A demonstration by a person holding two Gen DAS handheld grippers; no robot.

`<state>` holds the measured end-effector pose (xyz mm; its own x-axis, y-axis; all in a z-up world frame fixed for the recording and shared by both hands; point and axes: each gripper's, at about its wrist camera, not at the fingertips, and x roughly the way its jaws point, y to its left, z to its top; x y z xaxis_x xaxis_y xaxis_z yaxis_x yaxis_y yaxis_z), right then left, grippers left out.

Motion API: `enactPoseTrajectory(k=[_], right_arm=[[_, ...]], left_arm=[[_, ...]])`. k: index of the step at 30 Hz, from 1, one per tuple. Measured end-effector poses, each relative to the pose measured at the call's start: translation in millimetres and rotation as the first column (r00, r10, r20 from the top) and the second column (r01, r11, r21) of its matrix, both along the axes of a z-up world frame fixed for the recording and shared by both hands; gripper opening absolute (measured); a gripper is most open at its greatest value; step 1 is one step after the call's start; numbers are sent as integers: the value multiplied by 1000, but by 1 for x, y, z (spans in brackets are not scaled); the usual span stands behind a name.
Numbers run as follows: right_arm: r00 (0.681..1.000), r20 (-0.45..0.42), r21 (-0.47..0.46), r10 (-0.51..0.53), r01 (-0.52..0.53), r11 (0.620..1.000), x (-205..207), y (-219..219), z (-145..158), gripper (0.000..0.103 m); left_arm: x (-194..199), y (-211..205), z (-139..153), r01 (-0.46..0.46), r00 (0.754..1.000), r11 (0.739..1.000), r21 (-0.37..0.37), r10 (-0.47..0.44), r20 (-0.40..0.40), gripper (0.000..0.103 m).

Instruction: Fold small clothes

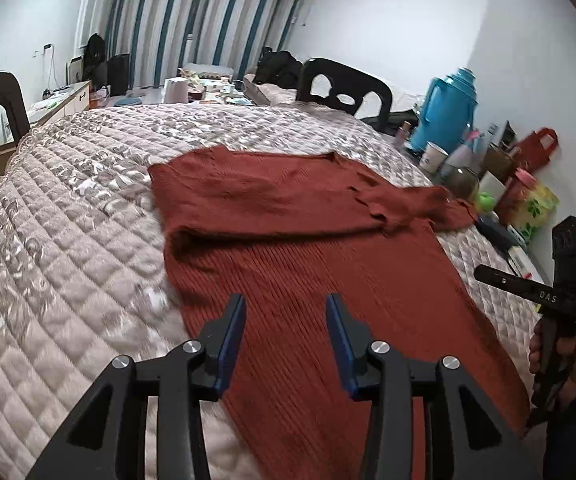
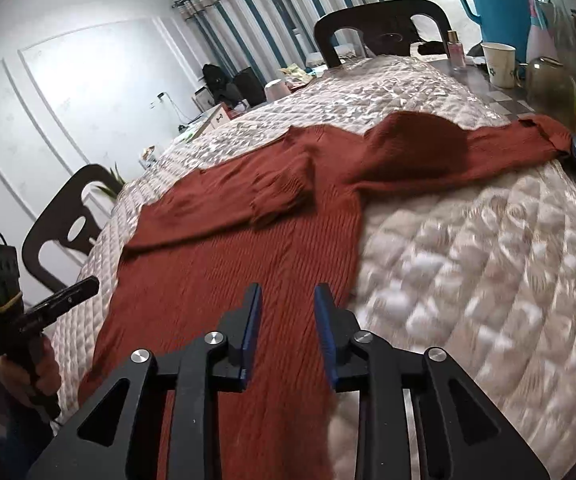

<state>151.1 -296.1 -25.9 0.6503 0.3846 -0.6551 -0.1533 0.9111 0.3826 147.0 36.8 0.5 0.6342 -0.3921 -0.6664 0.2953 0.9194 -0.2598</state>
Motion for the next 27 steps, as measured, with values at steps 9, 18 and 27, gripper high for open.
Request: enactPoseTrajectory(k=[9,18,27], right_arm=[[997,-23,44,-77,78,996,-17,-26,-11,29],[970,5,116,-242,240,964,-3,-85,3,36],[874,6,119,-485,481,868,42,-169,5,37]], left_arm=[[-18,-9,-6,16,1000,999,46,-16,-3,44],[-5,-19,5,15,1000,999,44,-16,15,49],[14,-38,6,30,999,999,30,-31,15,49]])
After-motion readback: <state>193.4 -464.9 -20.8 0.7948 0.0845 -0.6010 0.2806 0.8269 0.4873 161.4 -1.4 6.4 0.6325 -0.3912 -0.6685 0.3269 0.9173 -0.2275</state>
